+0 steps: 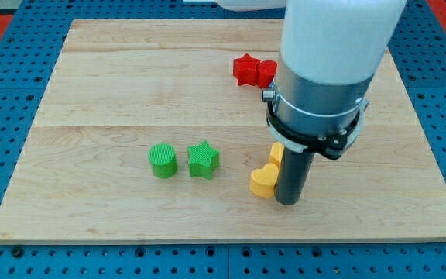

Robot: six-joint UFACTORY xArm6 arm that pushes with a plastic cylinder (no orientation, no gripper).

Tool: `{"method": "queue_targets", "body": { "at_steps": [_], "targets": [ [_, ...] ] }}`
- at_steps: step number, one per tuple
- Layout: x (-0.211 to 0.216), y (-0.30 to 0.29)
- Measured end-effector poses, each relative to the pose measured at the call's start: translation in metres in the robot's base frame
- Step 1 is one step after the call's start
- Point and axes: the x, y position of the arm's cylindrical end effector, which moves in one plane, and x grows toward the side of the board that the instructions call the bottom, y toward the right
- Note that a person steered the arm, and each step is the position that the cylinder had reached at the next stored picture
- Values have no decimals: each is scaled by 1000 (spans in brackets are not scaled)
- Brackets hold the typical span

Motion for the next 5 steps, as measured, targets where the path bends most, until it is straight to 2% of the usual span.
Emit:
{"method": "queue_targets", "body": {
  "at_steps": [1, 3, 4, 5],
  "targets": [
    [26, 17],
    [20, -59],
    [15, -26],
    [-8, -25]
  ]
}}
